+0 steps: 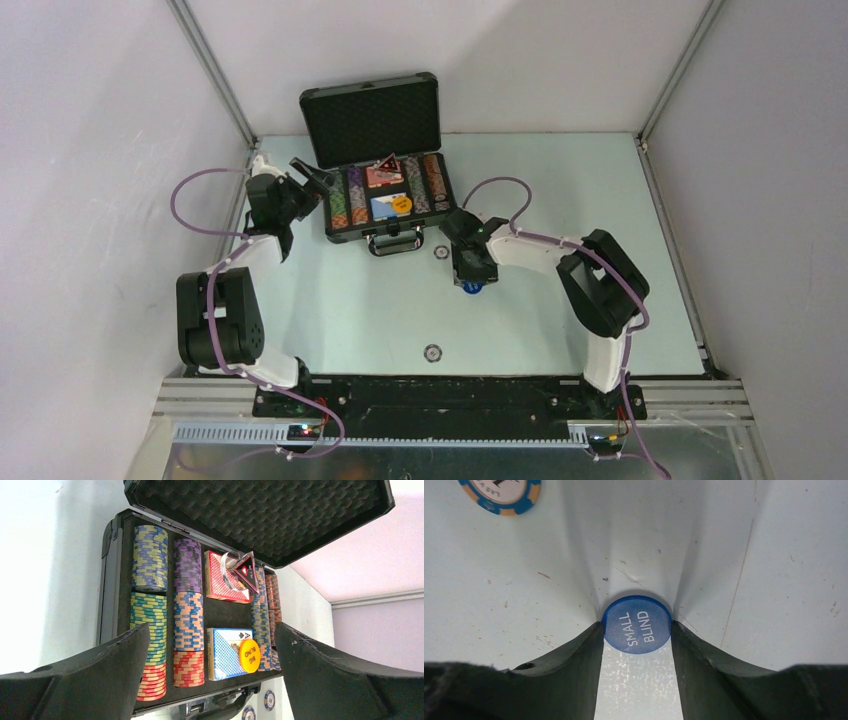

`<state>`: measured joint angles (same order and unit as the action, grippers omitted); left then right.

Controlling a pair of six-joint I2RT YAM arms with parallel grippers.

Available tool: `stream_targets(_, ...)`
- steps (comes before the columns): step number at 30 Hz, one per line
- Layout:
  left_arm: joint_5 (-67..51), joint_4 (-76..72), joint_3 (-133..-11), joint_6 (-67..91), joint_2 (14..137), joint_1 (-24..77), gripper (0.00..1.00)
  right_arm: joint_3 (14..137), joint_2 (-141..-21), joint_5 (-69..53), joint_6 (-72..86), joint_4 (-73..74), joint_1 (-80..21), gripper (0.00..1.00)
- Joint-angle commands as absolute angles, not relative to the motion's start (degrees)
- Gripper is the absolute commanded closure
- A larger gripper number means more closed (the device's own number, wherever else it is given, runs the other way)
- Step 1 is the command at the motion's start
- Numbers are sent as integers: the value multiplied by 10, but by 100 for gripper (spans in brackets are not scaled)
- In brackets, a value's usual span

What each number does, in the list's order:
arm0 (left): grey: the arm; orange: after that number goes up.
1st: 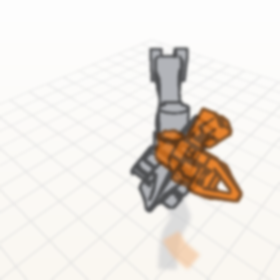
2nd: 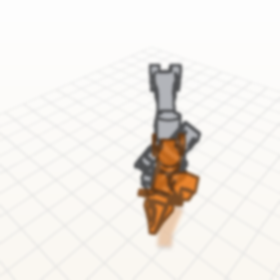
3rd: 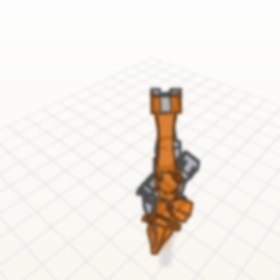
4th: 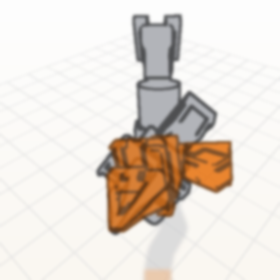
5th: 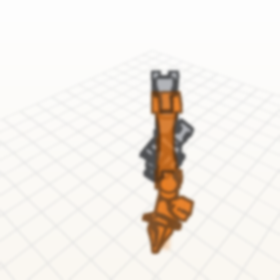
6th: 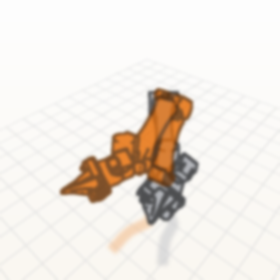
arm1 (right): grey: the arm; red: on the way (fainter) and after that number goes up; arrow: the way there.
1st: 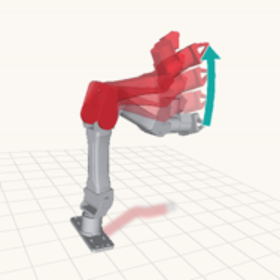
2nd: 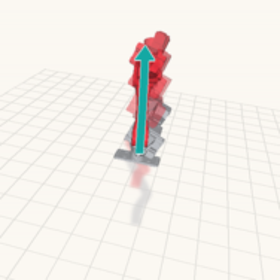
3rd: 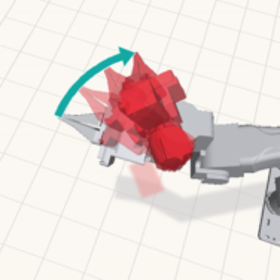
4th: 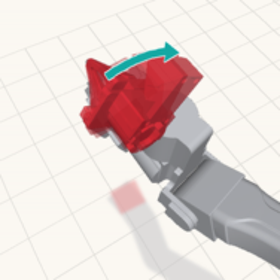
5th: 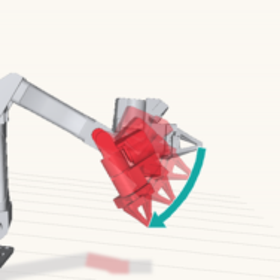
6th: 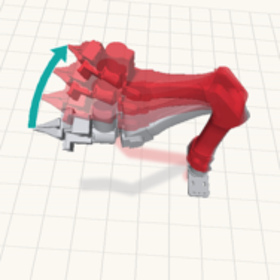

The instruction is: Pack up texas hold em set

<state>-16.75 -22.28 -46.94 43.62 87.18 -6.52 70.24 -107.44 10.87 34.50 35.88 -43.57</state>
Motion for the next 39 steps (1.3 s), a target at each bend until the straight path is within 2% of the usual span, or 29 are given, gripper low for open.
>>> stream_targets(1, -173, -247, -475, 442, 874, -69, 2, 713, -1123, 90, 345, 341, -449, 45)
stream_targets(11, -175, -248, -477, 442, 875, -69, 2, 795, -1176, 76, 333, 364, -480, 48)
stream_targets(15, -176, -247, -477, 442, 875, -69, 2, 843, -1208, 96, 323, 385, -482, 43)
stream_targets(19, -176, -248, -476, 442, 876, -69, 2, 884, -1239, 115, 313, 408, -484, 42)
stream_targets(36, -176, -247, -476, 443, 876, -69, 2, 886, -1250, 118, 302, 420, -489, 46)
stream_targets(39, -175, -247, -476, 443, 876, -69, 2, 888, -1251, 120, 297, 427, -491, 44)
